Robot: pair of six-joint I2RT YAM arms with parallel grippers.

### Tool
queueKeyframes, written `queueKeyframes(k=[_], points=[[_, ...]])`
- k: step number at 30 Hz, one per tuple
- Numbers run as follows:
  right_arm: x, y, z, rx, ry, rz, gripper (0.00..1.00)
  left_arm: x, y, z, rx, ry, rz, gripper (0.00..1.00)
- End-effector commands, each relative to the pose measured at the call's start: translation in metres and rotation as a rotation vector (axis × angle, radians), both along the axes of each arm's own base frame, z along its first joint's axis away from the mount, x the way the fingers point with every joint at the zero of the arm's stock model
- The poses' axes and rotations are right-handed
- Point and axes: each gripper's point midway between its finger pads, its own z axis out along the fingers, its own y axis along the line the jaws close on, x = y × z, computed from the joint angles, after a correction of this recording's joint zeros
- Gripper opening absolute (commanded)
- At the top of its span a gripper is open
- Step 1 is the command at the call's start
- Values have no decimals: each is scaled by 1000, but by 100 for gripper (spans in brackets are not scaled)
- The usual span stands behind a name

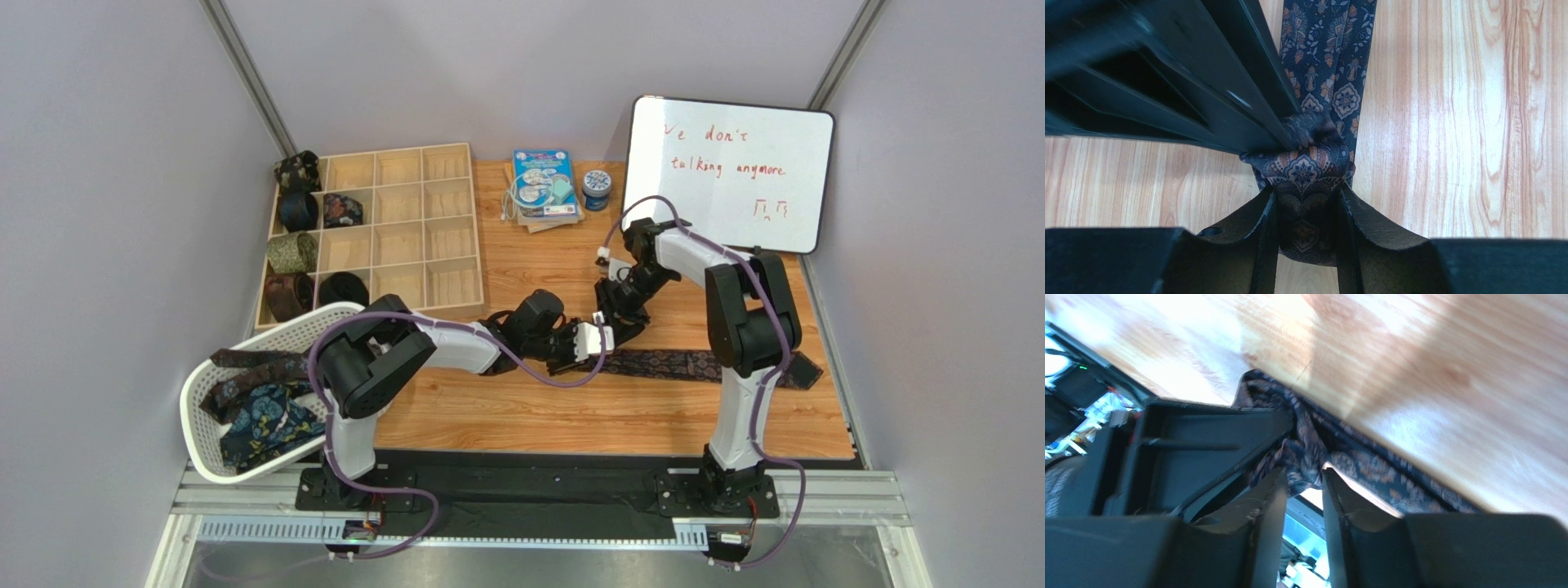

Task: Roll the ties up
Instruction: Roll the tie at the center of the board.

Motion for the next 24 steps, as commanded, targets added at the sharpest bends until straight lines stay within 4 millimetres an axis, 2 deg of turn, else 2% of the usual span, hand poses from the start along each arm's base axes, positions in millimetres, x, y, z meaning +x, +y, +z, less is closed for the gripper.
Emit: queueKeyframes(k=[1, 5, 12, 15, 16, 18, 19, 21, 22, 24], points=[[8, 5, 36, 98, -72, -7, 37, -49, 70, -94, 354, 206, -2, 22], [6, 11, 37, 135, -81, -23, 48, -49, 70, -94, 356, 211, 1, 22], [0, 20, 24, 118, -77, 3, 46, -50, 69, -93, 355, 216, -1, 22], [-1, 19, 13, 78, -89, 22, 40, -49, 68, -91, 349, 211, -7, 23], [-1, 18, 5, 61, -82, 28, 31, -49, 69, -90, 348, 214, -5, 23], [0, 14, -4, 28, -78, 30, 23, -49, 68, -88, 339, 217, -5, 24], [-1, 11, -10, 13, -68, 31, 14, -48, 66, -83, 325, 218, -4, 26], [-1, 5, -16, -16, -67, 24, 6, -44, 64, -77, 301, 218, 7, 29], [-2, 1, -20, -30, -61, 21, 0, -40, 61, -70, 280, 215, 11, 33], [-5, -6, -28, -58, -37, 14, 0, -34, 58, -60, 246, 216, 27, 39]])
